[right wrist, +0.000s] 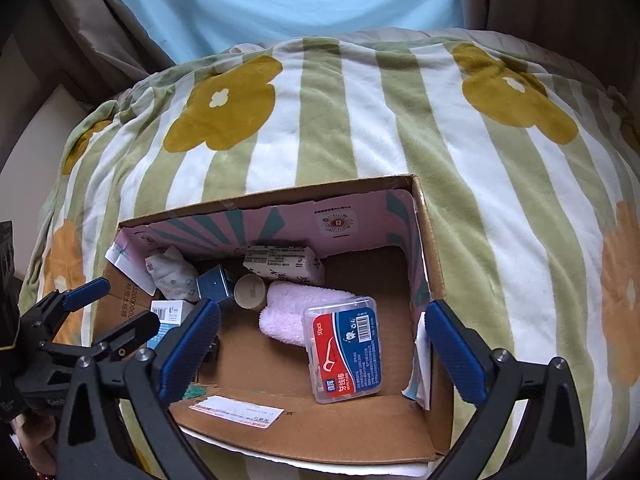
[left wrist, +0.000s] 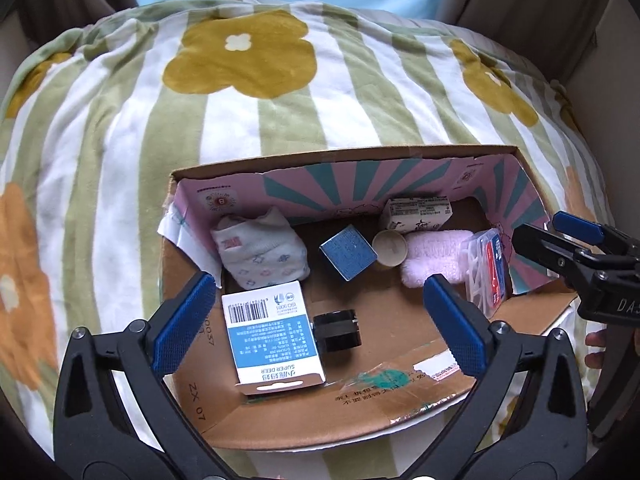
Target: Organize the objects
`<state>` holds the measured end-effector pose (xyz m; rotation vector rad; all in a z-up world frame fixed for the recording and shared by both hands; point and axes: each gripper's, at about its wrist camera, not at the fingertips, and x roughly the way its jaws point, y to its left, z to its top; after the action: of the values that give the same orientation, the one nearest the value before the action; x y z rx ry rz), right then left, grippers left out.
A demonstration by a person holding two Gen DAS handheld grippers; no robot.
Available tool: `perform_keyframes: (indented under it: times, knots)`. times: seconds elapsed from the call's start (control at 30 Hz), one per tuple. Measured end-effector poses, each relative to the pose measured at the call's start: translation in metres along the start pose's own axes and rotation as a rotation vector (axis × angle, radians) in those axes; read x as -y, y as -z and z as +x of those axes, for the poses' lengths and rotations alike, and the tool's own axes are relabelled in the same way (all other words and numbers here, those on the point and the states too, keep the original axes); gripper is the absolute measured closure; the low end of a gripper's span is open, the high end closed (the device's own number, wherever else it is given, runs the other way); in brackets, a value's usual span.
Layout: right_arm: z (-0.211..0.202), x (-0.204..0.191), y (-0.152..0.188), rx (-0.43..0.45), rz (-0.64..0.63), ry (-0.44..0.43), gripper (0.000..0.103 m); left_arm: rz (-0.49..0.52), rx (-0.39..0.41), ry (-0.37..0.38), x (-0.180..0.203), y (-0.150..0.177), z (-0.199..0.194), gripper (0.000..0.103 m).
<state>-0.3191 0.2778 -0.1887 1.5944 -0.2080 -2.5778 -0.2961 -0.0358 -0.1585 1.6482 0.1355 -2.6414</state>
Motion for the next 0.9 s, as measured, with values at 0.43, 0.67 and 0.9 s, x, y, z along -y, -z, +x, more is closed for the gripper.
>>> perform_keyframes:
  times: [0.43, 0.67, 0.9]
  knots:
    - [-0.057, -0.012, 0.015, 0.158, -0.027, 0.022, 0.001, -0.030, 0.126, -0.038, -0.005, 0.009, -0.074, 0.000]
    - [-0.137, -0.024, 0.049, 0.250, -0.079, 0.041, 0.001, 0.014, 0.271, -0.058, 0.013, 0.049, -0.162, 0.000]
    - [-0.190, -0.030, 0.100, 0.301, -0.088, 0.074, 0.001, -0.005, 0.341, -0.106, 0.024, 0.108, -0.217, 0.000]
